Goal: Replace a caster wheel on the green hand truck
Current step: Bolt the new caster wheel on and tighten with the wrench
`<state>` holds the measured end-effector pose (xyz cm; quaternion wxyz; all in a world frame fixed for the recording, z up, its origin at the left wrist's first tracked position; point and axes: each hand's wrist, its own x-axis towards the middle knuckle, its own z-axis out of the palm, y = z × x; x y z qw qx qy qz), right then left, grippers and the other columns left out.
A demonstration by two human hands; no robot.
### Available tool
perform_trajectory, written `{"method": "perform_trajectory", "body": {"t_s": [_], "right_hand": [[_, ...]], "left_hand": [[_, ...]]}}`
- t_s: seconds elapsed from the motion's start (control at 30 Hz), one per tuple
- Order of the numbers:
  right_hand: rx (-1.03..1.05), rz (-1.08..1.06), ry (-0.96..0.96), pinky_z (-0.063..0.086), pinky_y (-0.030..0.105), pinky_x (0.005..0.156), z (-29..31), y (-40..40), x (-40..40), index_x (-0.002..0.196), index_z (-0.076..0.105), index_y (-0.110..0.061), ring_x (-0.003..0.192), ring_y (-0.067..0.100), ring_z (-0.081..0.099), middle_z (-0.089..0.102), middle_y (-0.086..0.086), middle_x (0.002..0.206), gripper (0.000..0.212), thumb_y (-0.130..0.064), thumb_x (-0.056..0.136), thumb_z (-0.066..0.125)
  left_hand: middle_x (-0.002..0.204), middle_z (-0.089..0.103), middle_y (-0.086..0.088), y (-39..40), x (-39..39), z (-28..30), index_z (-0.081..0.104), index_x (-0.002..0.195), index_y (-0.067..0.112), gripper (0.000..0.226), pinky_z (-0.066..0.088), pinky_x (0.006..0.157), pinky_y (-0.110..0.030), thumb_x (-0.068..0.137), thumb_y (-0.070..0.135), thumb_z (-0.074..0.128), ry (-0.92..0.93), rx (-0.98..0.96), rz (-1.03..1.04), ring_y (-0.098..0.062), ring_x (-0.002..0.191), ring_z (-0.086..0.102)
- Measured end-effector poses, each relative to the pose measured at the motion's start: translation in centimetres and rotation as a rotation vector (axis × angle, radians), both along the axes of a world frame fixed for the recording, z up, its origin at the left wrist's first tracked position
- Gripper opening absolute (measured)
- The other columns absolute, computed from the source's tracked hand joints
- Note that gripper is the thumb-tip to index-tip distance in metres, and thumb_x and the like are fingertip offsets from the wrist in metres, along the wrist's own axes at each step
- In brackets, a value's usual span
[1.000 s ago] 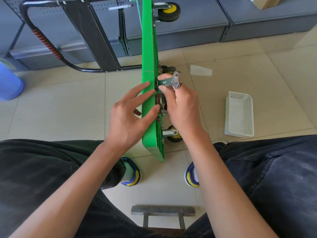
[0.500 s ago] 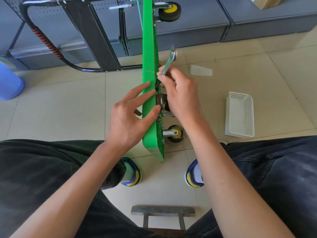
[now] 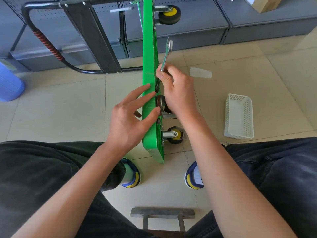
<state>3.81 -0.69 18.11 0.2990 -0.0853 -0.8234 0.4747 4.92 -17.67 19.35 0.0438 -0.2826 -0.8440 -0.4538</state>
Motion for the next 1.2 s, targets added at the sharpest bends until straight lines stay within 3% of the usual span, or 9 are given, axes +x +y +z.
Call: {"method": "perform_trajectory", "body": {"t_s": [0.07,0.13,0.33,0.43,0.53,0.67,0.83,1.0,1.2], "right_hand": [[-0.017,0.001,-0.041,0.049,0.03,0.063,0.2,0.3,-0.5,0.099,0.071,-0.01,0.067,0.011,0.062,0.071,-0.003,0.078,0.021,-0.024,0.102,0.056],[-0.02,0.003,-0.094,0.051,0.039,0.067,0.5,0.6,-1.1,0.097,0.07,-0.01,0.07,0.021,0.065,0.072,0.003,0.077,0.024,-0.028,0.102,0.054],[-0.035,0.034,-0.243,0.047,0.035,0.064,1.4,1.3,-2.8,0.089,0.067,-0.009,0.071,0.014,0.062,0.069,-0.001,0.078,0.031,-0.032,0.104,0.052],[-0.067,0.065,-0.339,0.057,0.035,0.067,1.8,1.9,-3.6,0.094,0.069,-0.011,0.078,0.019,0.067,0.072,0.004,0.087,0.032,-0.034,0.105,0.05],[-0.076,0.085,-0.439,0.06,0.031,0.059,2.2,2.4,-4.4,0.093,0.068,-0.009,0.076,0.025,0.071,0.072,0.013,0.09,0.034,-0.033,0.107,0.048],[-0.123,0.11,-0.569,0.063,0.046,0.062,2.2,2.4,-5.4,0.102,0.068,-0.001,0.077,0.03,0.075,0.074,0.019,0.096,0.041,-0.034,0.108,0.045],[-0.42,0.107,-0.705,0.057,0.027,0.05,2.5,2.2,-6.3,0.106,0.064,-0.007,0.064,0.019,0.075,0.076,0.01,0.088,0.028,-0.026,0.108,0.044],[-0.594,0.108,-0.837,0.058,0.027,0.052,1.8,2.3,-6.2,0.109,0.061,-0.008,0.061,0.018,0.068,0.069,0.01,0.08,0.031,-0.019,0.106,0.033],[-0.709,0.116,-0.881,0.054,0.022,0.047,1.4,2.3,-6.1,0.094,0.061,-0.013,0.058,0.014,0.063,0.065,0.005,0.072,0.032,-0.022,0.107,0.034]], "left_hand": [[0.144,0.057,0.008,0.0,0.0,0.0,0.069,0.13,0.021,0.043,0.058,0.076,-0.023,0.091,0.038,0.066,0.003,-0.002,-0.002,0.0,0.125,0.056],[0.144,0.057,0.009,0.0,0.1,0.0,0.069,0.13,0.021,0.042,0.058,0.077,-0.024,0.091,0.038,0.066,0.003,-0.004,0.002,0.0,0.126,0.056],[0.144,0.057,0.01,0.0,0.0,0.0,0.068,0.13,0.022,0.041,0.057,0.076,-0.02,0.09,0.036,0.067,-0.003,-0.005,0.004,0.001,0.125,0.056],[0.143,0.057,0.012,0.0,-0.1,0.0,0.069,0.129,0.024,0.041,0.058,0.077,-0.023,0.089,0.035,0.068,-0.005,-0.012,0.01,0.002,0.123,0.056],[0.143,0.056,0.014,0.0,-0.2,0.0,0.069,0.128,0.026,0.041,0.059,0.079,-0.026,0.089,0.036,0.069,-0.003,-0.018,0.013,0.004,0.122,0.057],[0.143,0.056,0.013,-0.1,-0.1,0.1,0.069,0.128,0.025,0.041,0.059,0.08,-0.027,0.088,0.036,0.069,-0.007,-0.02,0.008,0.002,0.122,0.057],[0.143,0.056,0.014,-0.1,-0.1,0.2,0.069,0.129,0.023,0.044,0.058,0.076,-0.023,0.087,0.036,0.068,-0.012,-0.028,0.001,0.004,0.12,0.057],[0.143,0.056,0.014,-0.1,-0.1,0.2,0.069,0.129,0.022,0.044,0.058,0.078,-0.022,0.087,0.036,0.068,-0.01,-0.028,0.004,0.005,0.12,0.057],[0.143,0.057,0.013,0.0,-0.1,0.2,0.07,0.128,0.022,0.043,0.056,0.078,-0.019,0.087,0.035,0.068,-0.001,-0.03,0.004,0.004,0.12,0.057]]}}
